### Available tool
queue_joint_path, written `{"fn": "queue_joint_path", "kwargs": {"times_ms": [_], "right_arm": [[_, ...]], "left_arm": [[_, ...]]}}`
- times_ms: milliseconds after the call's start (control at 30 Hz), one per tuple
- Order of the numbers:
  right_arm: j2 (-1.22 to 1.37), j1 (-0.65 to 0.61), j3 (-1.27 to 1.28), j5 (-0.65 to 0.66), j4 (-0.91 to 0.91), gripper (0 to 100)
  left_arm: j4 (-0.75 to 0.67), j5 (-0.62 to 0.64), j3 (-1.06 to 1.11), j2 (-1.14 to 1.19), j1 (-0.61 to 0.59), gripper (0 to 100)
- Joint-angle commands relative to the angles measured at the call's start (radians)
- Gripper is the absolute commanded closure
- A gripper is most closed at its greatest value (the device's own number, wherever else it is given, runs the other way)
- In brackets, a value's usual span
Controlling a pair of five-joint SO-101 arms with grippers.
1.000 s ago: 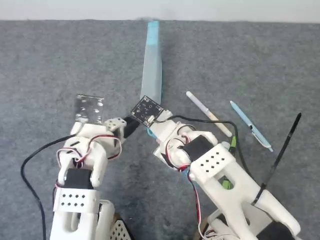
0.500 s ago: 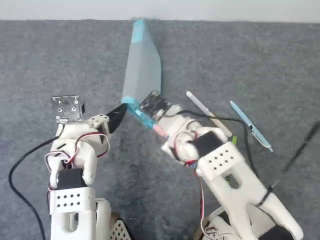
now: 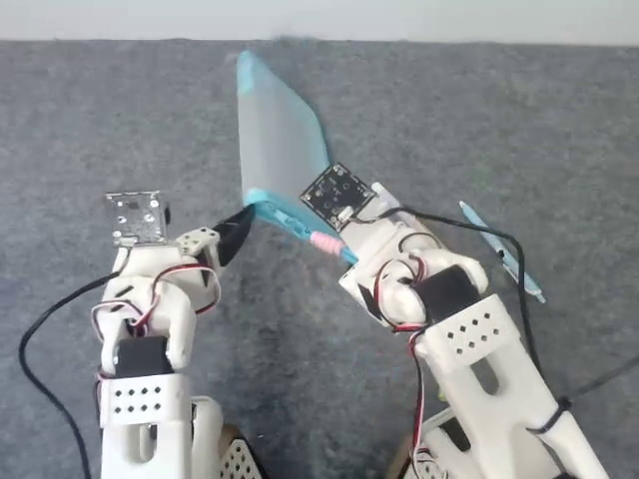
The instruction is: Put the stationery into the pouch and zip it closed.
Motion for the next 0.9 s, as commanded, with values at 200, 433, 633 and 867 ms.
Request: {"fn": "queue_joint_path", "kwargs": {"times_ms": [200, 433, 633, 867], "right_arm": [[-0.013, 0.002, -0.098, 0.021, 0.056, 99.2], [-0.012, 0.186, -0.140, 0.137, 0.196, 99.1], [0.077, 0.243, -0.470, 0.229, 0.417, 99.2], [0.380, 0.117, -0.718, 0.222, 0.602, 99.2]], "left_arm": [[-0.011, -0.009, -0.019, 0.003, 0.038, 60], [0.068, 0.057, -0.018, 0.003, 0.064, 60], [0.072, 0.196, -0.015, 0.003, 0.054, 60], [0.069, 0.196, -0.019, 0.003, 0.002, 60]]}}
